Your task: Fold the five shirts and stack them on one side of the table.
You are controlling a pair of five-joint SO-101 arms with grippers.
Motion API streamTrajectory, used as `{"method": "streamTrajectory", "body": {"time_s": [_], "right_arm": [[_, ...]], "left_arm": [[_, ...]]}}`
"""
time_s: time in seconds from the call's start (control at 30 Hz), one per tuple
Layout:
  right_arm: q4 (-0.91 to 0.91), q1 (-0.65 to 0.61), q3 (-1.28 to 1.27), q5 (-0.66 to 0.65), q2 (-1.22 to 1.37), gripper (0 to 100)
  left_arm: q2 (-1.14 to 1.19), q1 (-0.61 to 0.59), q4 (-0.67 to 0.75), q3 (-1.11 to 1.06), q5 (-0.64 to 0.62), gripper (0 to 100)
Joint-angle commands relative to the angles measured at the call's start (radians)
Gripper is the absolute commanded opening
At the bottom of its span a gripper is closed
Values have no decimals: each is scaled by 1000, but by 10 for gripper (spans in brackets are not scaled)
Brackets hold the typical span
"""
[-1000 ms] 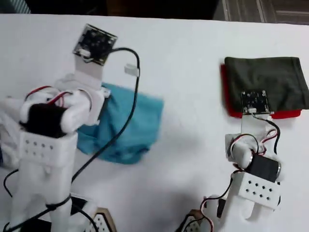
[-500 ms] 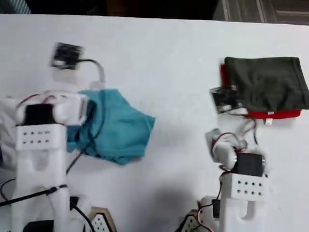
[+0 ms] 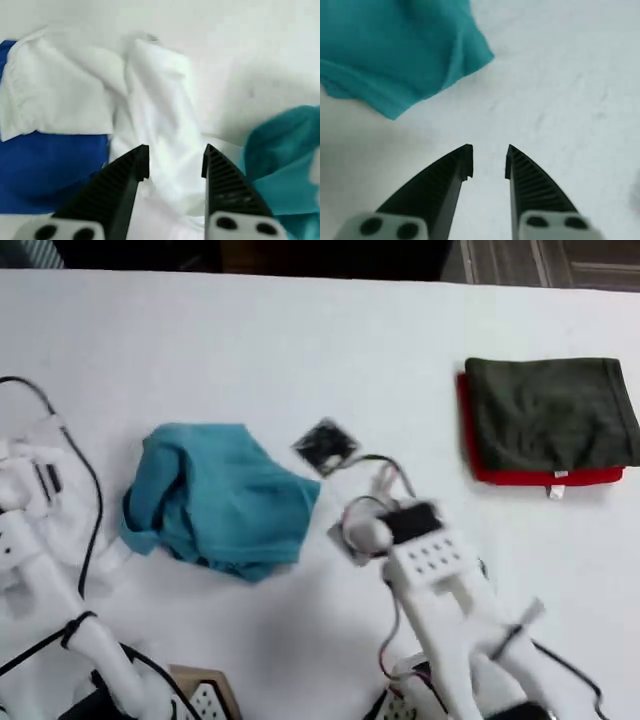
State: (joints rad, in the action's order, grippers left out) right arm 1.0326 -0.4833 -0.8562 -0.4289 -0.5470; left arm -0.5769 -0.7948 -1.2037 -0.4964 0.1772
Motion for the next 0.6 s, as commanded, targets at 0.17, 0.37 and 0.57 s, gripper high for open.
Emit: {"method": "streamTrajectory", "body": {"time_s": [0.17,0.37,0.57], "right_arm": [[56,-176,189,-2,214,112],[-12,-182,262,241,334,113],[48,-196,371,387,499,113]], "left_arm": [[-18,-77,14,35,-3,194],[-18,-80,14,33,-3,192],[-18,-80,20,33,-3,193]]}}
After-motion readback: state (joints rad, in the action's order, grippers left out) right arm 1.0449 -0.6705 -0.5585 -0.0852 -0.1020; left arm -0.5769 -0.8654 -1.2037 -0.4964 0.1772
